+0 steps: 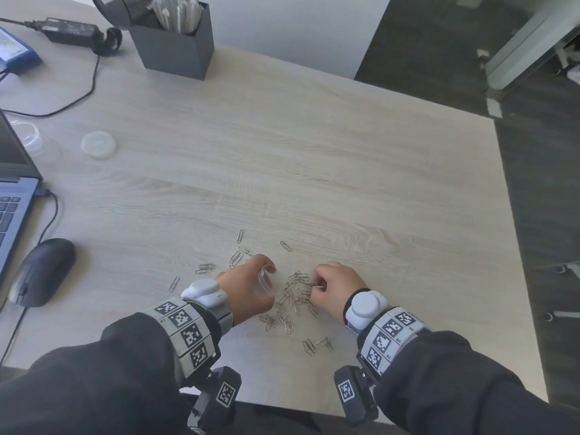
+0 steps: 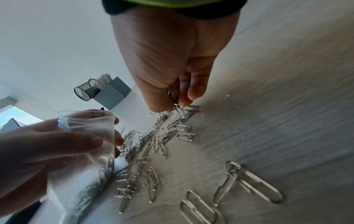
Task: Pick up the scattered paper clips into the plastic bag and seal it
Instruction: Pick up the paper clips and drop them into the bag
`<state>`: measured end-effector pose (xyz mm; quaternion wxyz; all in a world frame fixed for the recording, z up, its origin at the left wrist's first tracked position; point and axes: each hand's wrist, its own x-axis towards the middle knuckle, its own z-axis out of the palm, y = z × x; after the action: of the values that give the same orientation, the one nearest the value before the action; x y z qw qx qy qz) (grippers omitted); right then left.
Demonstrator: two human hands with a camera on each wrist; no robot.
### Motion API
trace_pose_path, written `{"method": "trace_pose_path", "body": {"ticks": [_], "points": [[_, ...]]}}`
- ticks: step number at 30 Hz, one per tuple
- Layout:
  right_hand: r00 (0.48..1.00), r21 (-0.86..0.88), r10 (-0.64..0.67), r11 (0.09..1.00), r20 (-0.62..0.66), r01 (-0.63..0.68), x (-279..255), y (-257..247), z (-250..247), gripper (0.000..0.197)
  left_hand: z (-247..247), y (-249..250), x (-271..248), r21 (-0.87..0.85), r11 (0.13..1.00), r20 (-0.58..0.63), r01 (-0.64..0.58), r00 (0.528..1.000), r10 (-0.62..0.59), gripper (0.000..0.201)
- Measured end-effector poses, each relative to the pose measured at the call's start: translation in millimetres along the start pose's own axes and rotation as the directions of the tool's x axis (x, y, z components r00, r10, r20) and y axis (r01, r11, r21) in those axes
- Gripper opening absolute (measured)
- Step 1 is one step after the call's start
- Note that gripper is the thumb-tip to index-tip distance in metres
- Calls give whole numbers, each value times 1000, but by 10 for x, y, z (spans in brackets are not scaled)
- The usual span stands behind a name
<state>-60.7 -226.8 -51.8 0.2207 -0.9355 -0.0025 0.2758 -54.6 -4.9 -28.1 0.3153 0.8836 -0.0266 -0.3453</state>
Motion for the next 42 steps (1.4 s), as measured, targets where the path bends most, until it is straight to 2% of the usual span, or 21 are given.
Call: {"method": "trace_pose_path", "body": {"ticks": [4, 7, 10, 14, 17, 21, 24, 27, 31, 36, 38, 42], "points": [[991, 121, -101, 986, -91, 112, -56, -141, -55, 12, -11, 5, -2, 1, 1000, 1, -4, 1000, 4, 44], [965, 166, -214, 957, -153, 238, -77, -358, -85, 8, 1, 23, 2, -15, 1000, 0, -15, 1000, 15, 44], [945, 135, -306, 938, -114, 320, -46, -555, -68, 6, 10, 33, 15, -31, 999, -2, -23, 1000, 23, 41], [932, 144, -351, 921, -94, 362, -18, -669, -16, 6, -6, 12, 35, -38, 999, 26, -33, 999, 34, 37], [943, 253, -310, 909, -121, 331, -35, -657, -30, 10, -20, -10, 24, -41, 998, 30, -43, 999, 44, 37], [970, 375, -173, 899, -172, 226, -25, -546, -112, 8, -3, -72, 26, -64, 995, -6, -71, 998, 70, 45], [980, 298, -60, 947, -192, 116, 39, -321, -172, 8, -29, -153, 61, -76, 994, -30, -81, 996, 79, 39], [995, 133, 15, 991, -97, -2, 76, -55, -168, 19, -107, -223, 76, -141, 987, -52, -75, 996, 68, 34], [1000, -6, -13, 1000, 28, 13, 18, 87, -61, 40, -180, -280, 88, -261, 964, -111, -57, 993, 29, 30], [978, 0, -187, 982, 88, 187, -33, -46, 90, 36, -256, -335, 74, -378, 924, -125, -57, 992, 10, 26], [982, 13, -181, 983, 48, 181, 19, -100, 46, 34, -303, -368, 65, -432, 900, -120, -52, 993, -1, 29], [994, 68, -69, 995, -85, 75, 226, -180, -93, 43, -427, -456, 18, -549, 835, -155, -43, 987, -51, 31]]}}
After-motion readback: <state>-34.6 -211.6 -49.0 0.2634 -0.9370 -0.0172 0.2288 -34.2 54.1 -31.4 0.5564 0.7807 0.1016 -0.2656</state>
